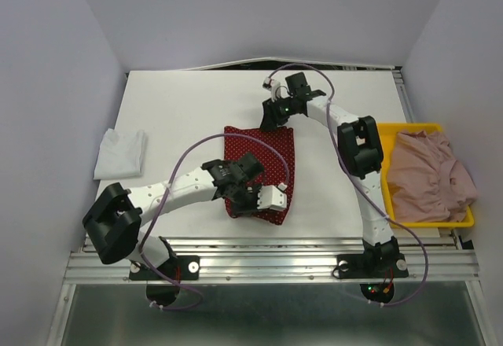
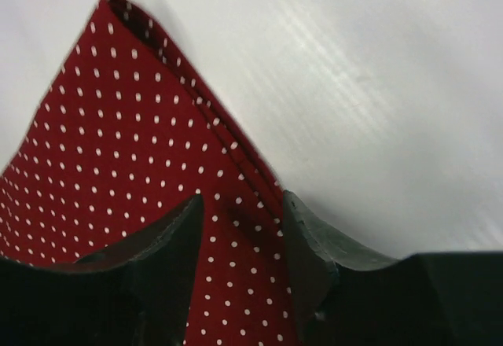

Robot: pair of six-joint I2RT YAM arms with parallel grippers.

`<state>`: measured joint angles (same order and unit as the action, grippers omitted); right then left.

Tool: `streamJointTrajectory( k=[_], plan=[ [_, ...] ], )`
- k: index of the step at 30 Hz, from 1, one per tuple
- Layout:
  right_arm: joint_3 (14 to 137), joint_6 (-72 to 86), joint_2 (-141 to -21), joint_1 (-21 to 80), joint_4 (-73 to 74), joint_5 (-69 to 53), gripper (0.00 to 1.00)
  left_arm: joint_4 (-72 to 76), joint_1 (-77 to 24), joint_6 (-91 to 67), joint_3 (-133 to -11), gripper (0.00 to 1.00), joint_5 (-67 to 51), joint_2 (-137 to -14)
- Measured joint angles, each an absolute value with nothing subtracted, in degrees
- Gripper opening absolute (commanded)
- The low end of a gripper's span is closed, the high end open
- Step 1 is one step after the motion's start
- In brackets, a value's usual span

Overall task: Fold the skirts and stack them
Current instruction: Fold the skirt

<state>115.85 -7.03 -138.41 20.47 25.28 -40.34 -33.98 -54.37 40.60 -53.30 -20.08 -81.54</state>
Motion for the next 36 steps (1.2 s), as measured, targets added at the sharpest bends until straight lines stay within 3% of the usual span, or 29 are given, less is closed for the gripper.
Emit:
streamJointTrajectory(
  k=[5, 11, 17, 28, 32, 36],
  plan=[
    [110.28, -13.80, -138.02, 23.35, 27.33, -43.51, 0.19, -37.43, -54.35, 39.94, -58.87, 0.00, -20.86, -81.54],
    [101.93, -18.15, -133.91, 25.71, 29.39, -49.23, 0.10, -41.15, -51.94, 40.45, -67.16, 0.00, -20.93, -82.48],
    [97.17, -19.20, -131.70, 26.74, 31.05, -52.95, 0.09, -43.35, -45.25, 43.00, -75.77, 0.00, -20.80, -89.01],
    [94.67, -19.33, -130.61, 27.16, 32.34, -55.18, 0.09, -41.95, -39.88, 47.11, -78.43, 0.04, -18.20, -99.96],
    [94.67, -19.31, -130.61, 27.20, 32.60, -55.35, 0.09, -39.64, -39.35, 47.55, -78.50, 0.16, -16.99, -102.37],
    [94.67, -19.25, -130.61, 27.20, 32.62, -55.35, 0.11, -36.32, -39.03, 47.53, -78.32, 0.34, -14.66, -103.35]
  ],
)
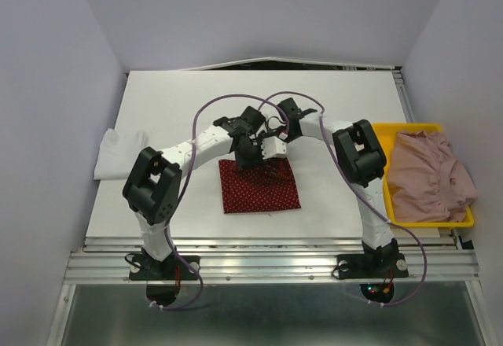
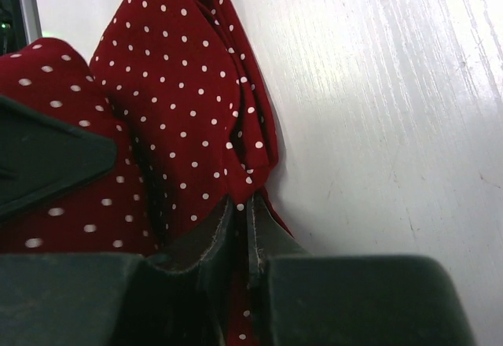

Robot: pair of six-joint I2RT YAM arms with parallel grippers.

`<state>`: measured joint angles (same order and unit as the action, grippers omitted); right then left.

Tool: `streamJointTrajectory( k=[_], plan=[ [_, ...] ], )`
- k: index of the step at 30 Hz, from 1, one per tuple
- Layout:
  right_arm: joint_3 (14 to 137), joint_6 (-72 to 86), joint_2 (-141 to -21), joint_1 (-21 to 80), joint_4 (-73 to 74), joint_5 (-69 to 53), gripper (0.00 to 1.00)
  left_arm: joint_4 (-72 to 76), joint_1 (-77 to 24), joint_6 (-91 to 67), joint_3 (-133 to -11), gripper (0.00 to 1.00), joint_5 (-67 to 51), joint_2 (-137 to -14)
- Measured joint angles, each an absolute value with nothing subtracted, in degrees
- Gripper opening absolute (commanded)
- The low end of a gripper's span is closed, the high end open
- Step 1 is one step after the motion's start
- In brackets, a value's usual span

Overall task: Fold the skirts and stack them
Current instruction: Fold the skirt

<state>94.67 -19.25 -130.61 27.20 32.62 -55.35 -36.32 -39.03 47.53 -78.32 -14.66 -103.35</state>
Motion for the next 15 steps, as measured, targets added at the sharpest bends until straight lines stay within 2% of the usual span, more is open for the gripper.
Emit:
streamJointTrajectory(
  k=[1, 4, 7, 8, 10, 11, 13, 14, 15],
  plan=[
    [94.67, -19.07, -130.61, 27.20, 32.62, -55.29, 0.12, -35.20, -38.92, 47.57, -78.28, 0.44, -13.93, -103.31],
    [94.70, -18.57, -130.61, 27.20, 32.62, -55.05, 0.15, -31.97, -38.61, 47.40, -77.76, 0.55, -12.10, -102.98],
    [94.94, -17.45, -130.61, 27.18, 32.86, -54.33, 0.23, -30.57, -38.39, 47.20, -76.75, 0.66, -10.74, -101.19],
    [95.59, -16.60, -130.69, 26.92, 33.56, -53.43, 0.29, -30.39, -38.28, 47.07, -76.40, 0.71, -10.50, -99.55],
    [97.76, -15.62, -131.28, 26.65, 34.44, -52.16, 0.33, -30.35, -38.09, 46.72, -76.18, 0.75, -10.39, -96.49],
    [99.81, -15.05, -131.81, 26.26, 35.03, -50.96, 0.40, -30.15, -38.02, 46.15, -75.99, 0.76, -10.37, -95.13],
    [103.55, -13.91, -132.51, 25.10, 35.35, -48.40, 0.47, -29.41, -37.98, 44.45, -74.83, 0.79, -10.39, -90.19],
    [105.25, -13.47, -132.60, 24.10, 35.46, -47.03, 0.55, -29.23, -37.95, 43.20, -73.84, 0.81, -10.33, -87.00],
    [106.83, -13.26, -132.60, 23.20, 35.62, -46.26, 0.56, -29.04, -37.78, 42.00, -72.97, 0.81, -10.26, -84.23]
  ],
)
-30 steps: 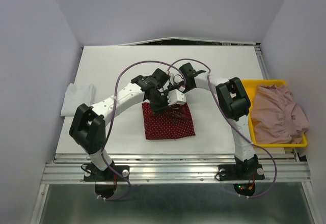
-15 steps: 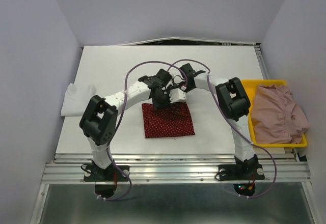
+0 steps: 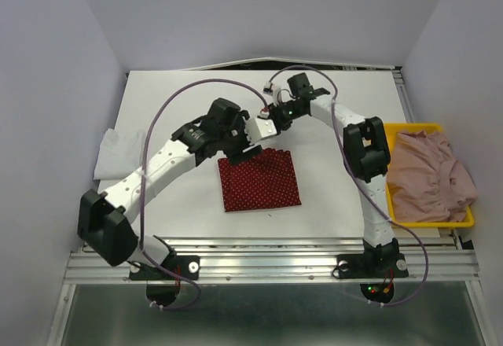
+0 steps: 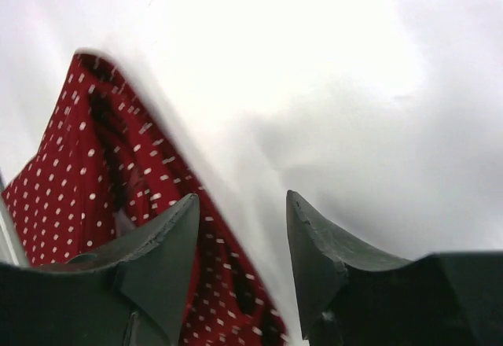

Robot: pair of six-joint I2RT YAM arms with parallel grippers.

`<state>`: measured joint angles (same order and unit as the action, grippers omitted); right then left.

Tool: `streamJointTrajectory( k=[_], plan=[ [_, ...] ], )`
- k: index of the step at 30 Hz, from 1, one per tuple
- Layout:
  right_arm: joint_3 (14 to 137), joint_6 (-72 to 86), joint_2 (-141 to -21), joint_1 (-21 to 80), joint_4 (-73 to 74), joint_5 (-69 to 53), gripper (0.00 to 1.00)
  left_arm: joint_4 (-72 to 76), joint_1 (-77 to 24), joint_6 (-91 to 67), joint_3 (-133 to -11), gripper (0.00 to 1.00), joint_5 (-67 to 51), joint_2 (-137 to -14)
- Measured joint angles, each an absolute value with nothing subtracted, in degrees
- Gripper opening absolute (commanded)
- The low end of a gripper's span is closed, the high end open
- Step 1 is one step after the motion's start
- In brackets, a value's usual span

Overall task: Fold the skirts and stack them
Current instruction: Fold the skirt

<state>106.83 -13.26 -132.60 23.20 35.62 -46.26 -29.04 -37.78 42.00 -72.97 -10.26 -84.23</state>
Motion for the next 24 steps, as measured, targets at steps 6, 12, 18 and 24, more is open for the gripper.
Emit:
streamJointTrajectory(
  k=[6, 12, 18, 24],
  plan=[
    [111.22, -12.45, -129.21, 17.34, 34.48, -39.77, 0.56, -23.55, -35.27, 28.16, -64.99, 0.77, -10.00, -71.90],
    [100.05, -11.25, -114.52, 17.93, 33.85, -40.64, 0.49, -18.31, -30.70, 13.82, -54.70, 0.66, -15.81, -68.20],
    [83.68, -7.33, -101.12, 26.02, 30.11, -46.61, 0.48, -11.92, -29.47, 3.57, -49.08, 0.49, -24.05, -74.59],
    [73.69, -4.80, -105.45, 28.40, 28.32, -46.83, 0.46, -8.32, -26.87, 0.69, -50.35, 0.43, -25.65, -89.47]
  ],
)
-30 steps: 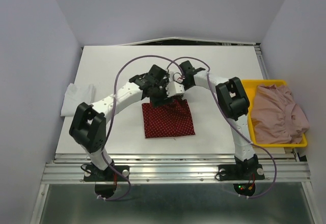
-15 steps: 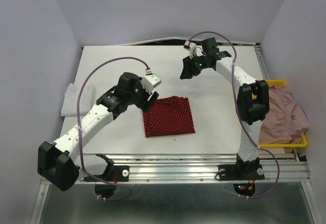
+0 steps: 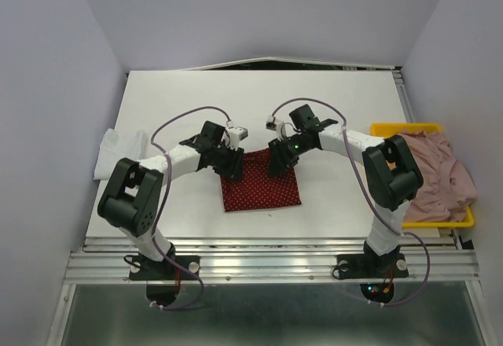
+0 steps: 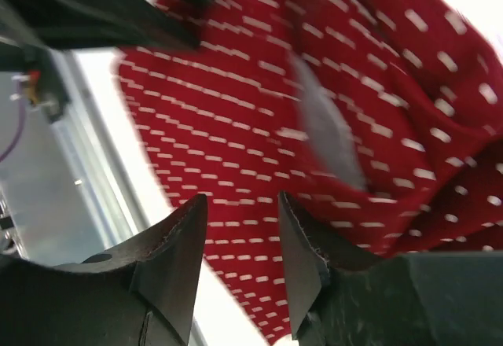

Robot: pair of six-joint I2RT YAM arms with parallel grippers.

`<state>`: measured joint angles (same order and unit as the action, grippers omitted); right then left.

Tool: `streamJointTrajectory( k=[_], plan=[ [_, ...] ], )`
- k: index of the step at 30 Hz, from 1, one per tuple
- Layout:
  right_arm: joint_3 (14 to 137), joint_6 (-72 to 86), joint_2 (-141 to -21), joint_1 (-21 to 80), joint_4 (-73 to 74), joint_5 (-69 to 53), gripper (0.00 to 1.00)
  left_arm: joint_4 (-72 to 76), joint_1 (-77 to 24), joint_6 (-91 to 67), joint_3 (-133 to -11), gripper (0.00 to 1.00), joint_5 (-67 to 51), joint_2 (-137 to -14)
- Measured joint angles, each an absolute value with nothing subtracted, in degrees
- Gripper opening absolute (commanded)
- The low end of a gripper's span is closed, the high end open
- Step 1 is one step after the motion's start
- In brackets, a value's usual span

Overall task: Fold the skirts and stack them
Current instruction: Fold the skirt, then neatly place the folded skirt to the corner

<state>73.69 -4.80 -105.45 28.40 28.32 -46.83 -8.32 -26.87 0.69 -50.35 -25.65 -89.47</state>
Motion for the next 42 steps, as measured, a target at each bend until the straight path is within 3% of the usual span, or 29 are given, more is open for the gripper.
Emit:
streamJointTrajectory(
  k=[7, 9, 11, 14, 20, 23, 25, 28, 29, 34, 42],
  plan=[
    [72.77, -2.66, -113.62, 26.79, 25.45, -40.21, 0.44, -7.35, -23.88, 0.80, -58.02, 0.44, -25.87, -99.37],
    [73.41, -2.07, -113.43, 26.70, 25.19, -38.46, 0.49, -7.35, -23.73, 1.67, -59.72, 0.48, -25.15, -98.94],
    [73.67, -1.17, -112.66, 26.74, 24.80, -36.67, 0.52, -7.09, -23.62, 2.92, -60.77, 0.63, -24.03, -96.79],
    [73.91, 0.49, -108.81, 26.81, 24.47, -31.73, 0.55, -6.68, -23.33, 4.62, -60.66, 0.98, -21.43, -88.29],
    [83.24, 3.90, -103.00, 29.58, 24.21, -18.55, 0.57, -1.83, -20.69, 2.28, -57.98, 0.99, -17.06, -64.45],
    [90.52, 5.15, -103.74, 35.05, 25.02, -11.31, 0.57, -1.39, -18.85, 0.32, -57.04, 0.99, -15.94, -59.77],
    [96.51, 6.22, -106.76, 40.05, 26.17, -5.67, 0.57, -2.13, -17.04, -1.80, -56.16, 0.98, -15.59, -58.26],
    [104.49, 7.90, -113.12, 46.54, 28.08, 0.75, 0.58, -3.84, -13.15, -5.30, -53.78, 0.80, -16.43, -58.19],
    [106.67, 8.51, -115.37, 48.40, 29.23, 2.70, 0.59, -4.62, -11.44, -6.57, -52.36, 0.78, -16.78, -58.59],
    [112.27, 11.14, -124.95, 54.65, 35.22, 9.65, 0.61, -9.21, -5.34, -10.70, -47.42, 0.84, -15.29, -58.59],
    [116.09, 13.02, -133.36, 54.68, 38.72, 13.43, 0.59, -9.28, -3.33, -14.68, -46.30, 0.87, -13.87, -58.19]
  ],
)
